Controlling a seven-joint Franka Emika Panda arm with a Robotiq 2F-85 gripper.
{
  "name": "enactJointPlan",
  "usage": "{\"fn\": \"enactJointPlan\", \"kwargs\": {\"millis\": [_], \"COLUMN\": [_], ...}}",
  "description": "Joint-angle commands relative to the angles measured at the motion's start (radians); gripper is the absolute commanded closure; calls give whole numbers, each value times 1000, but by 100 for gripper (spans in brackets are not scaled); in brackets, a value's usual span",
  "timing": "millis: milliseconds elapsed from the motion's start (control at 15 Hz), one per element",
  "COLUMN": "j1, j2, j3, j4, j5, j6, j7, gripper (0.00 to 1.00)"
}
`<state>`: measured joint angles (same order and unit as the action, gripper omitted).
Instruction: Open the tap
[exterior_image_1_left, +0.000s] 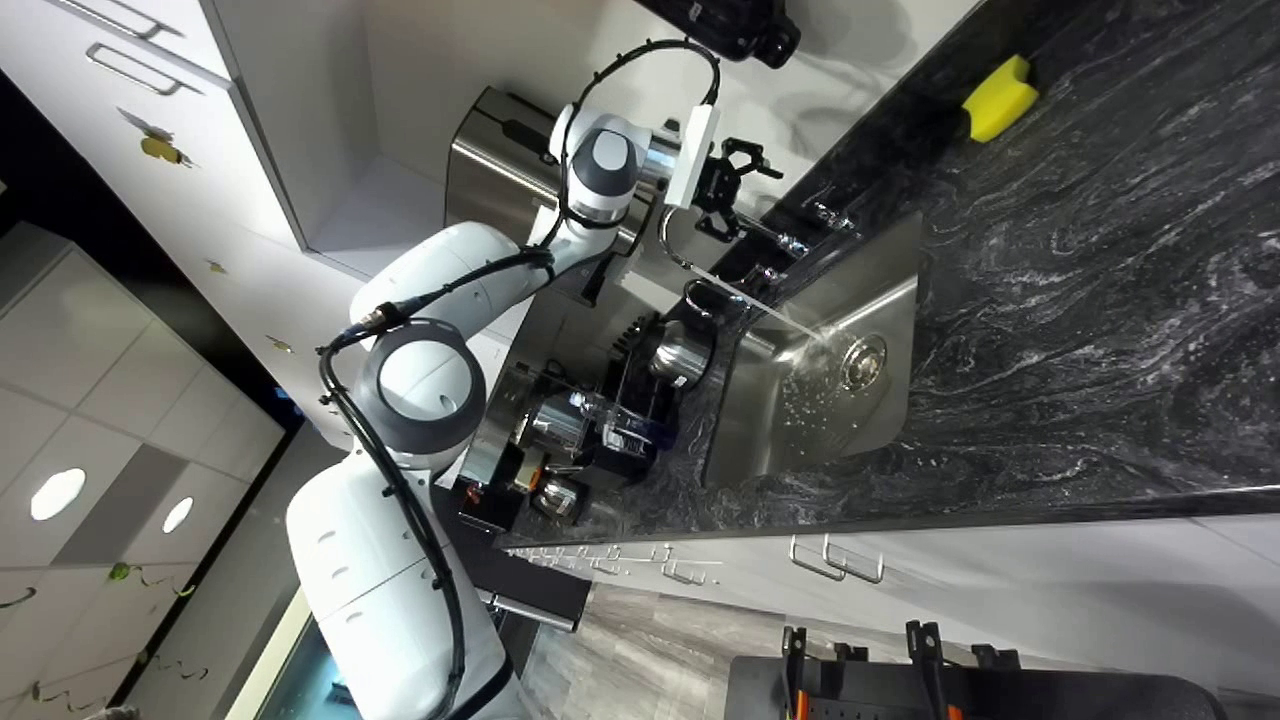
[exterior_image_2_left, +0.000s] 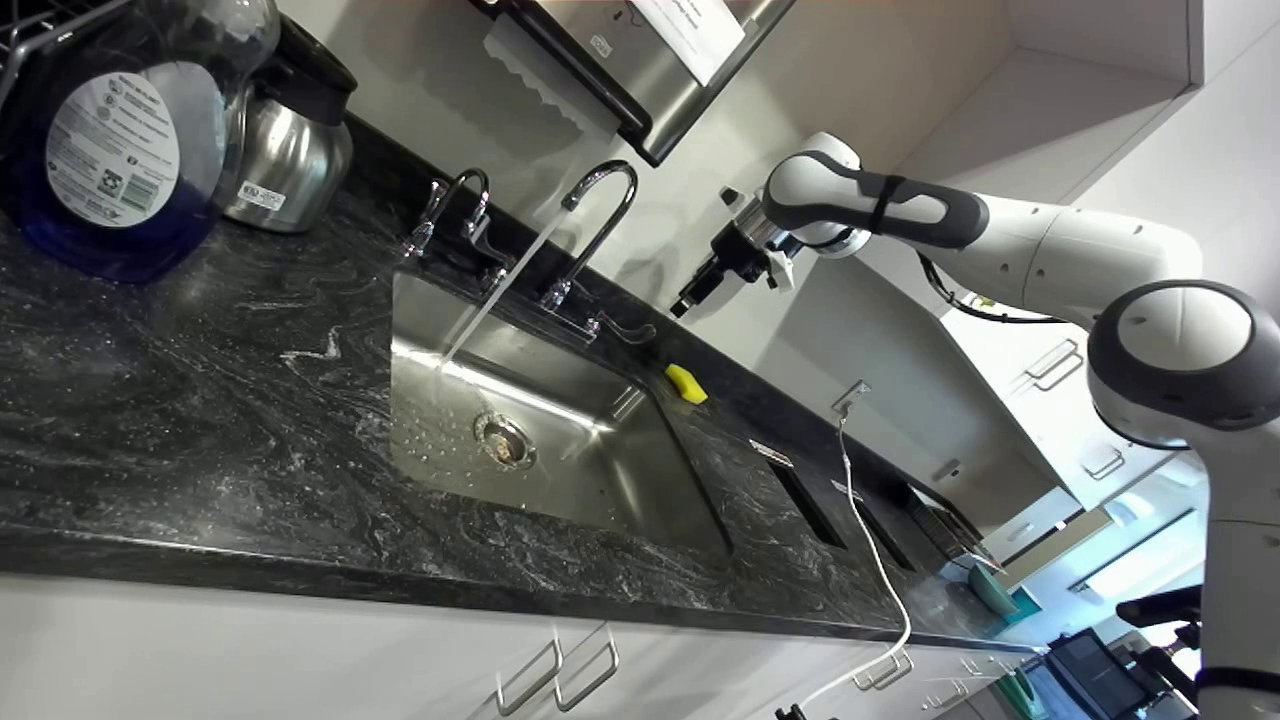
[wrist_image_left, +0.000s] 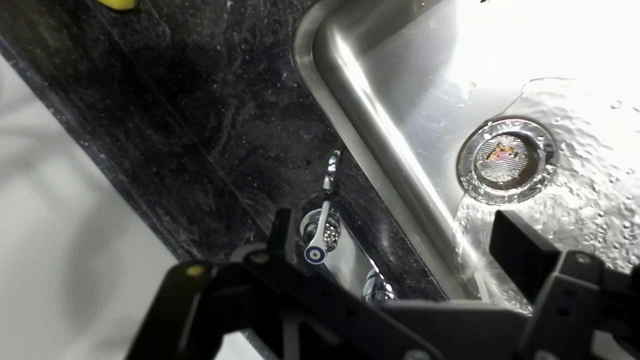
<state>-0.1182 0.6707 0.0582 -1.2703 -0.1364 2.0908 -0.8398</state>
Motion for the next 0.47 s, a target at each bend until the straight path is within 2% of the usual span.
{"fn": "enactJointPlan", "kwargs": {"millis": [0, 200, 267, 400], "j1": [-7, -3, 6, 6], "j2": [-88, -112, -63, -64], "j3": [12, 11, 0, 0], "j4": [-74, -91, -37, -38], "j5": [37, 44, 30, 30], "j6": [-59, -80, -61, -62], "j7": [-19, -17, -3, -3], "gripper": [0, 0, 0, 0]}}
